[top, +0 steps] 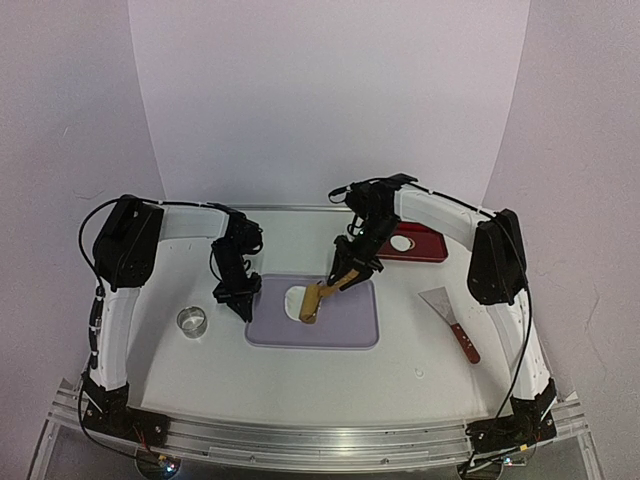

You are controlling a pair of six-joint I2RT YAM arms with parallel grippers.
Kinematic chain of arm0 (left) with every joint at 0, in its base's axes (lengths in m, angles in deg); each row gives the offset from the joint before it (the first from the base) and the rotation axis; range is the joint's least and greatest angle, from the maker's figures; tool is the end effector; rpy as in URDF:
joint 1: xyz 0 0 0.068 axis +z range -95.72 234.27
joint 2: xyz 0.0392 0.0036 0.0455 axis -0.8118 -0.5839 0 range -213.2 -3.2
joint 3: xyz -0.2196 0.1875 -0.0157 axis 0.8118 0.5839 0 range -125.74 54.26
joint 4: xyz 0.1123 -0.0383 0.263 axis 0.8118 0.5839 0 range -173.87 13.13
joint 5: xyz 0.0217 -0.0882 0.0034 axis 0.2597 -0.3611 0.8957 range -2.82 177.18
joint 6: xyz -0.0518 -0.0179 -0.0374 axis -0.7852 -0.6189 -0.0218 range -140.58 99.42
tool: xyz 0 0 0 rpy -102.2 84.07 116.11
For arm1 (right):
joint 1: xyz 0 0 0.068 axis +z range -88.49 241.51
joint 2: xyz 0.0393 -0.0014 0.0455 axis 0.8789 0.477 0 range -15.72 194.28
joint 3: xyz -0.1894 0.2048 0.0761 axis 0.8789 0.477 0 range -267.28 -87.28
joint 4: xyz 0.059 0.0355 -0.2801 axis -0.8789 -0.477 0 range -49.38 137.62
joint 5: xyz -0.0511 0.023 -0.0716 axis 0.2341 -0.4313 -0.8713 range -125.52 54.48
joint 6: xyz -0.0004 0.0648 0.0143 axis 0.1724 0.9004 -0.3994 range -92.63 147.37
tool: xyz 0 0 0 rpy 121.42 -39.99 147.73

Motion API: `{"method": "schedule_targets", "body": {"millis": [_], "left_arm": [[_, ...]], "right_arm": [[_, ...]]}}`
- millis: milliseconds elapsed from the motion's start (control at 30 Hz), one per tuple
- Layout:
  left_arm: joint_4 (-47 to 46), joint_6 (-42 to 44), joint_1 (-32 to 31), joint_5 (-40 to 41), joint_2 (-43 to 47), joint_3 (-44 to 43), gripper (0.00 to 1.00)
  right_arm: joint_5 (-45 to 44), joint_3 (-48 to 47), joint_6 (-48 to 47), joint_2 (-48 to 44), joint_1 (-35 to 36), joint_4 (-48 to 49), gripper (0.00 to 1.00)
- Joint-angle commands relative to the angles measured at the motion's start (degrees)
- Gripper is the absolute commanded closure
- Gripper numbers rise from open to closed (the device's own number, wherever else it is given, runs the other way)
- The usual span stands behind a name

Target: Roll out the dumpling wrappers from the dough

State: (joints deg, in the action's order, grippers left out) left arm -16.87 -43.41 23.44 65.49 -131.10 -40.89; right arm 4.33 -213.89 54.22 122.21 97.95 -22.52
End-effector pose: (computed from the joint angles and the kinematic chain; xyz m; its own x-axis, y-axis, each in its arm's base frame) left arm 0.3630 -0.2393 0.1165 -0.9439 0.1437 0.2974 0.0611 0.9609 -0.2702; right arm 0.4028 0.3392 0.1938 -0.9503 -0.2707 0.1536 -0.1160 0.7658 0.6325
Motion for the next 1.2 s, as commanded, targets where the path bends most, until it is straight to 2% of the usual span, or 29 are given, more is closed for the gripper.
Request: {"method": "schedule_targets", "body": {"millis": [0, 300, 633, 867, 1167], "left_arm": [[-7.3, 1.2, -0.8, 3.2, -3.4, 2.4, 1.0], [-7.7, 1.0, -1.9, 2.0, -4.8, 1.0, 1.0], [-7.3, 1.4, -2.5, 0.6, -6.2, -0.2, 1.0], [-6.7, 1.8, -2.7, -0.1, -6.3, -0.5, 1.0], [-6.8, 2.1, -3.0, -0.4, -5.9, 0.7, 1.0]], "right_arm": [[-24.9, 1.0, 4.4, 14.8, 2.3, -9.6, 1.0], [-19.1, -5.3, 3.8, 17.6, 3.9, -7.7, 1.0], [-19.7, -9.1, 7.7, 22.0, 4.4, -7.9, 1.0], [-16.0, -8.9, 15.6, 23.8, 5.3, -2.2, 1.0], [-19.9, -7.9, 25.5, 24.7, 5.4, 0.2, 1.0]]}}
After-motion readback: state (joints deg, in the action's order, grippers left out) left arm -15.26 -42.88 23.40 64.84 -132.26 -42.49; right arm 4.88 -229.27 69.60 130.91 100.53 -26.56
